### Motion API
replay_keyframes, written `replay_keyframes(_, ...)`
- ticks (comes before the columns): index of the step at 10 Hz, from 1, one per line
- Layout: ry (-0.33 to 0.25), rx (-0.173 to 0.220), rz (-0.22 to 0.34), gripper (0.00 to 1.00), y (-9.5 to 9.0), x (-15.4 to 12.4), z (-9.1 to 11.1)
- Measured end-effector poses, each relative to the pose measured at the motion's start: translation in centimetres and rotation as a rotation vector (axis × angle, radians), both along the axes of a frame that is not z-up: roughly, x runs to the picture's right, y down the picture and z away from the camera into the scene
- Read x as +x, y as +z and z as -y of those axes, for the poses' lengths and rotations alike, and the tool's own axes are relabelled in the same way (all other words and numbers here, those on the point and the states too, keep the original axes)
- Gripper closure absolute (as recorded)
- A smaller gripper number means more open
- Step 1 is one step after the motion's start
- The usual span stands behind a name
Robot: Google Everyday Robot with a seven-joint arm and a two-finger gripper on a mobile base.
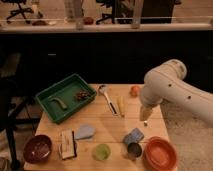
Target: Place grapes in table surface
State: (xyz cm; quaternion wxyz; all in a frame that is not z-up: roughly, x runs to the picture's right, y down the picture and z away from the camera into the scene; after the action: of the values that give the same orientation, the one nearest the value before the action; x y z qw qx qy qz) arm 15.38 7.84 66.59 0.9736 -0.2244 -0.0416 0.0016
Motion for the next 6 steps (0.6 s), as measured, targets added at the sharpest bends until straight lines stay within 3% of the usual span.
replay_keyframes(6,-0.093,0.028,0.133,0.20,0.4,-9.6,1.4)
